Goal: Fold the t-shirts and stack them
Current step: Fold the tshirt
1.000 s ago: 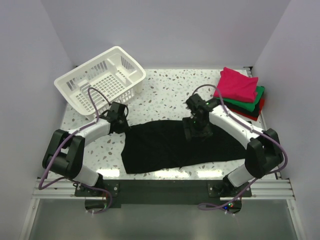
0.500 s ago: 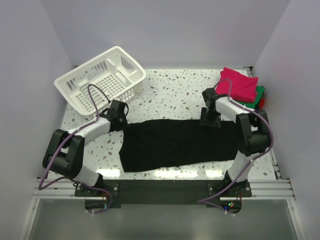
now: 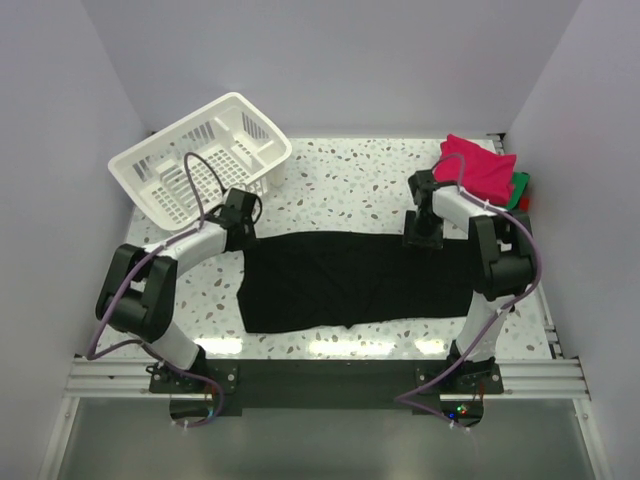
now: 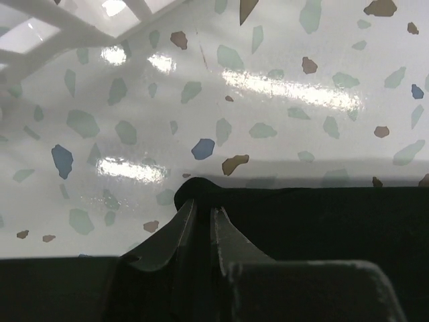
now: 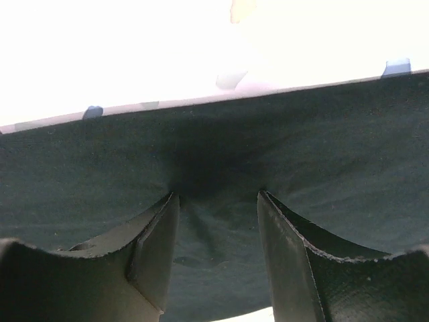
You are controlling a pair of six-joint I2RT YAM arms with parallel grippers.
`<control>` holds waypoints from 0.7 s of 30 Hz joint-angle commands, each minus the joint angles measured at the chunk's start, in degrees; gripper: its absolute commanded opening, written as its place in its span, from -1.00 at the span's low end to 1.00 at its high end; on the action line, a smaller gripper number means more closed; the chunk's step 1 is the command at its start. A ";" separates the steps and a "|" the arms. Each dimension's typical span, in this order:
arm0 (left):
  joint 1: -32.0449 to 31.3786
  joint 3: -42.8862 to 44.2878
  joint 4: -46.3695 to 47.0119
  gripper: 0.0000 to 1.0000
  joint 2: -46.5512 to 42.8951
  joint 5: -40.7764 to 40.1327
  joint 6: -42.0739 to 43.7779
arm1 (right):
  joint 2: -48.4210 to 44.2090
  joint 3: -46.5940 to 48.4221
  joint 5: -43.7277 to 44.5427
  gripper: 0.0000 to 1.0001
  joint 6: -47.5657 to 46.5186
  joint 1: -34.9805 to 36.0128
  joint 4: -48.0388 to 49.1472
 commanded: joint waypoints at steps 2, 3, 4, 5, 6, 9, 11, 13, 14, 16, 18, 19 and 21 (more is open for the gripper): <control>0.57 4.67 -0.63 -1.00 1.78 -5.69 2.40 | 4.45 1.40 7.13 0.08 -2.16 -2.24 2.56; 0.57 5.20 -1.33 -1.00 2.05 -5.96 2.49 | 4.63 1.67 7.04 0.08 -2.34 -2.24 2.12; 0.57 5.82 -1.68 -1.00 2.67 -6.40 2.49 | 4.72 2.28 6.69 0.08 -2.69 -2.24 2.03; 0.57 6.87 -2.04 -1.00 2.85 -6.40 2.66 | 4.72 2.46 6.17 0.08 -2.95 -2.33 1.94; 0.57 7.31 -2.04 -1.00 2.93 -6.14 2.75 | 4.46 2.72 5.64 0.08 -3.13 -2.24 1.85; 0.48 8.28 -1.43 -0.76 2.76 -3.86 3.01 | 2.79 3.43 1.87 0.11 -4.62 -2.24 2.03; -0.13 8.90 -1.34 -0.46 1.97 -2.19 2.58 | 0.33 3.78 -1.64 0.13 -5.33 -2.07 1.77; -0.83 9.25 -1.42 -0.29 0.75 -1.22 2.23 | -1.78 3.26 -3.67 0.17 -5.94 -2.07 0.98; -1.10 9.25 -1.42 -0.18 0.39 -0.87 1.96 | -4.40 2.90 -5.68 0.18 -6.29 -1.63 0.71; -2.15 8.99 -1.42 -0.07 -1.01 0.10 0.91 | -6.78 1.42 -7.45 0.20 -6.73 -1.19 -0.16; -3.38 8.90 -2.39 0.07 -1.89 -0.24 -0.50 | -10.21 -0.69 -10.08 0.20 -6.73 -0.22 -0.78; -3.99 8.73 -2.74 0.10 -2.77 -0.42 -1.02 | -11.27 -1.49 -11.31 0.20 -6.65 0.13 -0.87; -5.40 8.11 -3.62 0.18 -4.17 -0.60 -2.26 | -13.99 -4.02 -15.17 0.16 -6.21 1.88 -0.43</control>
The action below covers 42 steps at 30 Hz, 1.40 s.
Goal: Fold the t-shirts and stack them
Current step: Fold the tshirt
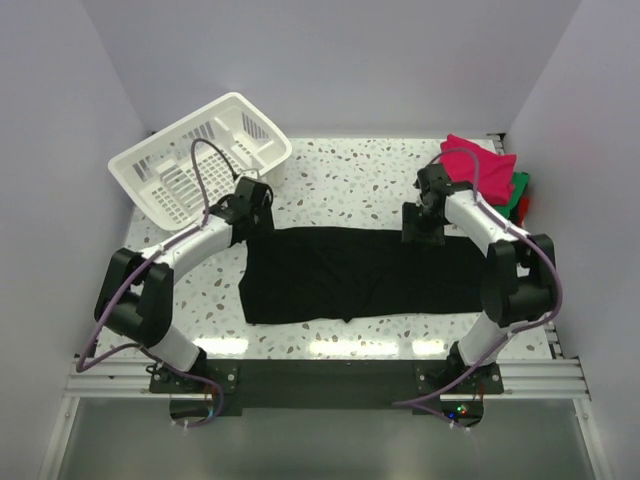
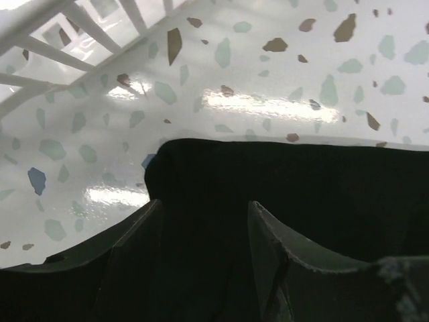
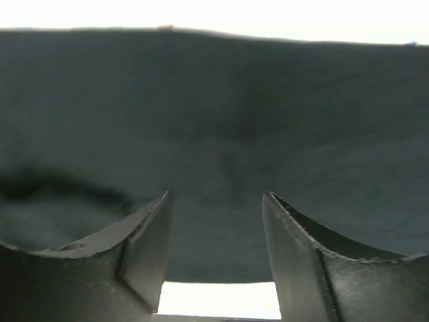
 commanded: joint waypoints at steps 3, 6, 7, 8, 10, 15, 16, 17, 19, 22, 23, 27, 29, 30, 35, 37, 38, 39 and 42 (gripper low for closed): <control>-4.52 0.90 -1.33 0.20 -4.95 0.10 -3.84 | -6.65 -5.57 -12.60 0.06 -0.37 3.79 1.45; -6.81 0.11 -0.10 0.23 -4.96 1.93 -5.51 | -5.77 -7.69 -14.64 -0.02 0.42 5.64 3.30; -6.98 -0.42 0.68 0.24 -4.35 2.56 -6.12 | -5.33 -8.13 -16.12 -0.03 0.86 6.17 3.74; -7.07 -0.77 1.13 0.24 -3.90 3.17 -7.17 | -4.98 -8.48 -16.75 -0.06 1.12 6.35 4.61; -6.98 -1.91 2.09 0.25 -2.94 4.41 -7.97 | -3.92 -9.28 -17.71 -0.07 1.48 6.70 5.50; -6.90 -3.94 4.82 0.33 0.05 6.07 -8.76 | -1.73 -10.42 -19.74 -0.10 1.39 7.31 7.78; -6.81 -4.11 5.52 0.34 0.66 6.34 -8.94 | -1.20 -10.60 -20.09 -0.11 1.48 7.49 8.05; -6.81 -4.38 5.70 0.35 1.19 6.43 -9.11 | -1.11 -10.86 -20.88 -0.12 1.57 7.66 8.74; -6.72 -4.99 5.97 0.36 3.56 6.34 -9.20 | -1.11 -11.56 -21.23 -0.12 1.83 7.93 9.36; -6.55 -5.17 4.39 0.36 6.11 5.73 -9.03 | -0.93 -12.35 -21.50 -0.13 2.27 8.37 10.33; -6.55 -5.34 4.38 0.37 6.38 5.55 -9.11 | -0.93 -12.53 -21.59 -0.13 2.44 8.37 10.77; -6.37 -6.31 4.39 0.38 6.03 4.94 -8.94 | -0.32 -13.41 -22.20 -0.13 2.45 8.72 12.18; -6.19 -6.31 4.12 0.38 6.21 4.94 -8.68 | -0.14 -13.41 -22.55 -0.13 2.36 8.81 12.97; -6.19 -6.31 4.03 0.38 6.12 4.94 -8.59 | 0.29 -13.15 -22.64 -0.13 2.18 8.90 13.23; -6.19 -6.58 3.86 0.39 5.68 4.85 -8.50 | 1.00 -11.57 -22.73 -0.16 1.57 9.16 13.58; -6.11 -6.58 3.86 0.39 5.51 4.85 -8.50 | 1.18 -11.04 -22.73 -0.17 1.04 9.16 13.59; -6.11 -6.58 3.77 0.39 5.50 4.85 -8.50 | 1.44 -10.78 -22.82 -0.17 0.86 9.16 13.50; -6.11 -6.66 3.86 0.39 5.50 4.85 -8.50 | 1.61 -10.34 -22.73 -0.17 0.51 9.16 13.50; -6.11 -6.67 3.77 0.39 5.24 4.76 -8.41 | 2.32 -9.46 -23.17 -0.18 -0.01 9.25 13.23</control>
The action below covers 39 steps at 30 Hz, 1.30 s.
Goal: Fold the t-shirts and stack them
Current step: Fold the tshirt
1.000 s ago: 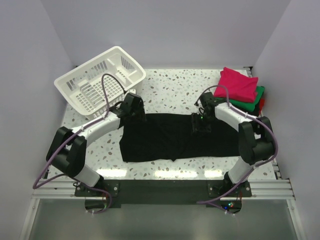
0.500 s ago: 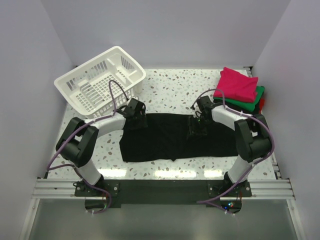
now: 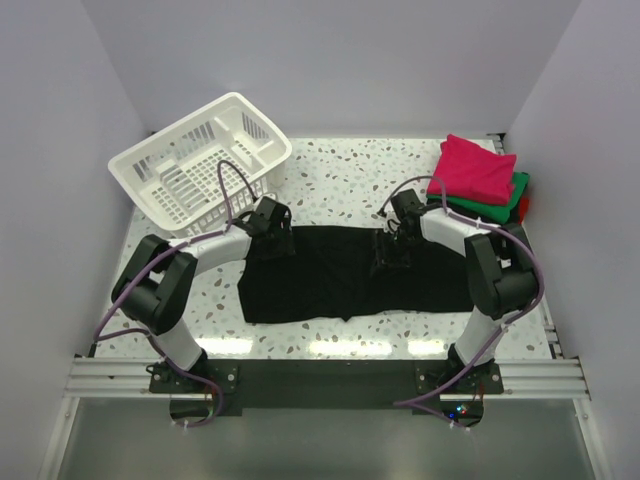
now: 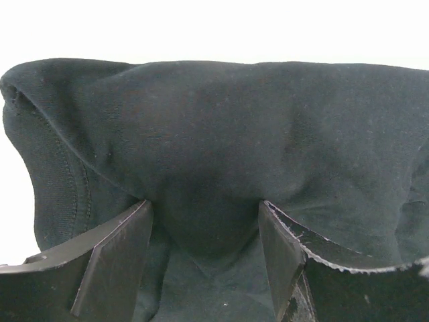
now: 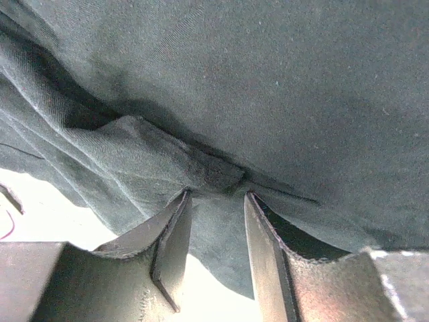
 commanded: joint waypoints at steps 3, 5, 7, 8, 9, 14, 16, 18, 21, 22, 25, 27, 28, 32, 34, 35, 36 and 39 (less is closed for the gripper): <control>0.87 -1.64 -1.04 0.39 -0.16 -0.77 -0.21 | 1.16 2.74 -1.40 -0.20 -2.05 0.64 2.48; 0.87 -1.64 -0.95 0.40 -0.07 -0.77 -0.13 | 1.16 2.92 -1.75 -0.22 -2.40 0.72 2.57; 0.87 -1.55 -0.95 0.40 -0.07 -0.68 -0.04 | 1.08 3.27 -2.19 -0.27 -2.75 0.90 2.57; 0.87 -1.55 -0.95 0.40 0.02 -0.68 -0.04 | 1.07 3.36 -2.28 -0.28 -2.93 0.90 2.22; 0.87 -1.46 -1.13 0.40 0.19 -0.68 -0.04 | 1.07 3.88 -2.28 -0.29 -3.02 1.07 1.87; 0.95 -1.55 -1.22 0.40 0.02 -0.68 0.05 | -0.24 5.47 -0.44 -0.24 -3.81 1.43 -0.86; 0.95 -1.64 -1.13 0.40 -0.07 -0.59 0.05 | -0.24 5.82 -0.35 -0.24 -4.33 1.34 -1.12; 0.95 -1.55 -1.13 0.40 0.11 -0.51 0.14 | 0.45 6.17 -0.43 -0.24 -4.78 1.43 -1.30; 1.04 -1.29 -1.13 0.39 0.11 -0.42 0.22 | 1.86 6.26 -0.61 -0.25 -4.86 1.52 -1.04; 1.04 -1.29 -1.22 0.40 0.11 -0.42 0.31 | 2.39 6.26 -0.70 -0.30 -4.86 1.52 -0.95; 1.30 -1.20 -1.30 0.39 0.02 -0.51 0.40 | 2.66 6.17 -0.87 -0.46 -5.04 1.60 -0.51; 1.31 -1.11 -1.30 0.40 0.02 -0.42 0.40 | 2.66 6.26 -1.05 -0.60 -5.22 1.60 -0.77; 1.39 -1.11 -1.30 0.40 0.11 -0.42 0.40 | 2.66 6.35 -1.14 -0.66 -5.22 1.69 -0.95; 1.39 -1.20 -1.22 0.40 0.19 -0.33 0.49 | 1.69 6.26 -1.05 -0.88 -5.31 1.87 -1.21; 1.48 -1.20 -1.13 0.40 0.19 -0.24 0.49 | 1.17 6.26 -1.05 -0.97 -5.22 1.87 -1.56; 1.48 -1.20 -1.13 0.40 0.28 -0.24 0.40 | 0.47 6.35 -1.05 -1.00 -5.22 1.78 -1.82; 1.48 -1.20 -1.04 0.40 0.19 -0.24 0.49 | 0.02 6.43 -1.05 -1.00 -5.22 1.87 -2.09; 1.66 -1.29 -1.13 0.40 0.11 -0.16 0.66 | -2.43 6.44 -1.23 -1.00 -5.13 1.95 -3.67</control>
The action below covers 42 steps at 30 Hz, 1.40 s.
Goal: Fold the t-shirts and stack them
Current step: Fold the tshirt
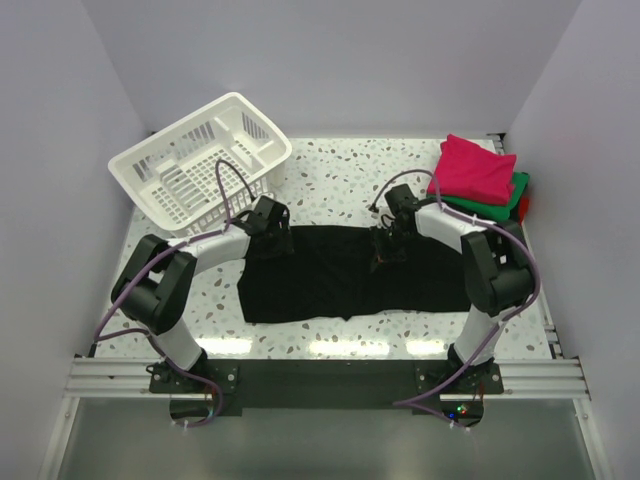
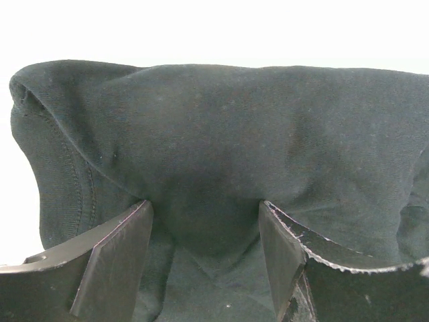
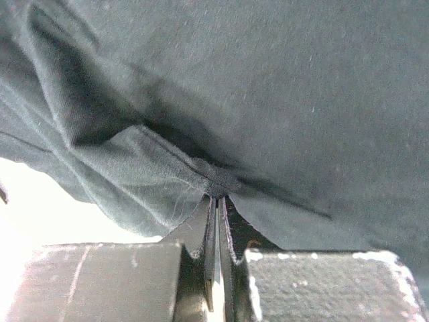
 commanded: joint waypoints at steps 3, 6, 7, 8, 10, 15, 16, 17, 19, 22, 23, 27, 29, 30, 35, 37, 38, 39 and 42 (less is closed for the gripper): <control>1.00 -1.44 -1.08 0.40 -0.16 -0.18 0.60 | -7.45 1.63 -0.88 -1.00 -0.52 0.23 -4.03; 1.09 -1.62 -1.08 0.40 -0.33 -0.18 0.51 | -10.43 0.84 -0.62 -1.00 -0.60 0.32 -5.87; 1.18 -1.70 -1.08 0.40 -0.59 -0.09 0.51 | -11.06 0.31 -0.27 -1.00 -0.69 0.32 -6.05; 1.18 -1.79 -1.08 0.40 -0.51 -0.09 0.60 | -11.50 0.22 0.35 -1.00 -0.61 0.23 -6.23; 1.18 -1.88 -1.08 0.40 -0.68 0.00 0.60 | -11.77 1.26 0.27 -1.00 -0.60 0.23 -7.89; 1.53 -2.14 -1.26 0.40 -1.30 -0.18 0.95 | -12.91 2.68 -1.23 -1.00 0.10 0.32 -11.85; 1.62 -2.14 -1.26 0.40 -1.30 0.00 1.04 | -12.82 2.68 -1.58 -1.00 0.01 0.32 -13.85; 1.79 -2.14 -1.26 0.40 -1.39 0.00 1.13 | -12.65 2.59 -2.19 -1.00 -0.08 0.32 -14.92; 1.88 -1.97 -1.26 0.40 -1.30 0.17 1.30 | -12.65 1.46 -3.25 -1.00 0.01 0.32 -17.20; 1.88 -1.62 -1.17 0.40 -1.04 0.44 1.39 | -13.00 -0.56 -4.91 -1.00 0.27 0.32 -18.09; 1.97 -1.62 -1.08 0.40 -0.86 0.44 1.39 | -13.00 -1.09 -5.27 -1.00 0.36 0.49 -18.18; 1.88 -1.35 -1.08 0.40 -0.86 0.61 1.56 | -11.69 -3.64 -5.36 -1.00 0.80 0.67 -16.43; 1.97 -1.18 -1.17 0.40 -0.77 0.70 1.83 | -10.46 -4.70 -4.75 -1.00 0.89 0.75 -15.29; 1.97 -1.09 -1.26 0.40 -0.86 0.79 2.18 | -8.80 -4.79 -4.57 -1.00 1.06 0.67 -14.50; 1.88 -0.21 -1.43 0.40 -1.04 0.97 3.50 | -5.97 -4.70 -1.77 -1.00 1.77 0.76 -11.86; 1.88 0.57 -1.78 0.41 -1.38 0.70 4.29 | -5.09 -3.66 -0.36 -0.97 2.03 0.75 -11.59; 1.88 1.02 -2.13 0.41 -1.56 0.61 4.55 | -4.91 -3.13 0.35 -0.75 2.03 0.76 -11.85; 1.88 1.37 -2.31 0.42 -1.91 0.61 5.08 | -4.91 -1.64 1.66 -0.60 2.03 0.76 -12.64; 1.79 3.04 -2.66 0.45 -4.63 0.35 5.61 | -6.84 1.26 4.56 -0.05 1.60 0.76 -14.83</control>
